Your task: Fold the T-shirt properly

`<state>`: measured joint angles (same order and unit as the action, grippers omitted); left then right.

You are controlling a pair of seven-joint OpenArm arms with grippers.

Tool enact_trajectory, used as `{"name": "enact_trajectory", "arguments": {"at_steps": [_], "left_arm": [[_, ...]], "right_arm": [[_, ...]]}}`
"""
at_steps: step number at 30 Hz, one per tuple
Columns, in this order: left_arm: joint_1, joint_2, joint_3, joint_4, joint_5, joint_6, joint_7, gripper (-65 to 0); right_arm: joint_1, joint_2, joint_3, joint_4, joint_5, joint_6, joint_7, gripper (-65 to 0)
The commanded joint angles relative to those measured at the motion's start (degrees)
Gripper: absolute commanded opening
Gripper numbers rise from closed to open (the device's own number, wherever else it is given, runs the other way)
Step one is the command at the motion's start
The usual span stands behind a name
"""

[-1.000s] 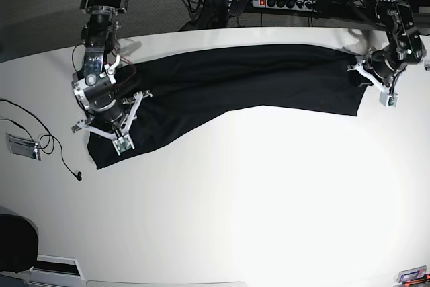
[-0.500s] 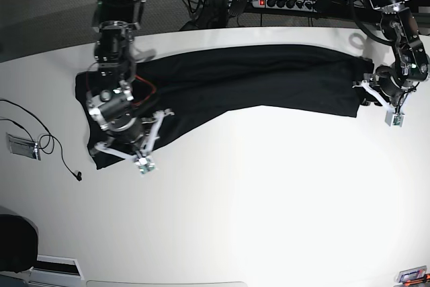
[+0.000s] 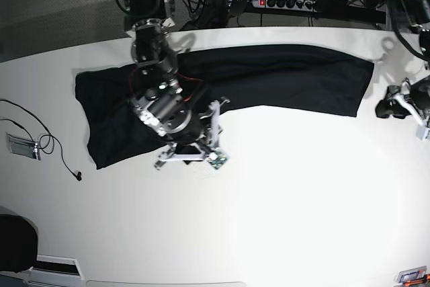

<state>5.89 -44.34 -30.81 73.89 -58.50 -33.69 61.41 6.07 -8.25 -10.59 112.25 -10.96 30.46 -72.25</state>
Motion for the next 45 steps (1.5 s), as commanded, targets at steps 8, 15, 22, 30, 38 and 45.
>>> {"name": "enact_trajectory", "arguments": {"at_steps": [8,15,22,30,38,45], "left_arm": [[-0.6,0.2,-0.3,-5.8,5.5,-6.3,0.6,-25.0],[-0.7,3.4,-0.3,-9.6,11.4,-6.3,-1.8,-25.0],[-0.4,3.5,0.0,-19.0,11.9,-6.3,-5.0,-25.0],[-0.6,2.9,-0.3,-19.5,14.3,-6.3,-4.8,-25.0],[-3.5,5.4,5.5,-19.5,14.5,-6.3,-4.7,-25.0],[-5.8,10.6,13.2,-19.6,14.4,-6.3,-4.6,-25.0]], "right_arm": [[-1.2,-0.7,-13.9,1.0,-11.1,0.1,3.1,-51.1],[-3.8,-0.7,-19.0,1.0,-13.7,0.1,3.6,-51.1],[-4.4,-0.7,-19.0,1.0,-13.7,0.1,3.6,-51.1],[-4.4,-0.7,-19.0,1.0,-13.7,0.1,3.6,-51.1],[-4.4,-0.7,-19.0,1.0,-13.7,0.1,3.6,-51.1],[-4.4,-0.7,-18.8,1.0,-13.7,0.1,3.5,-51.1]]}}
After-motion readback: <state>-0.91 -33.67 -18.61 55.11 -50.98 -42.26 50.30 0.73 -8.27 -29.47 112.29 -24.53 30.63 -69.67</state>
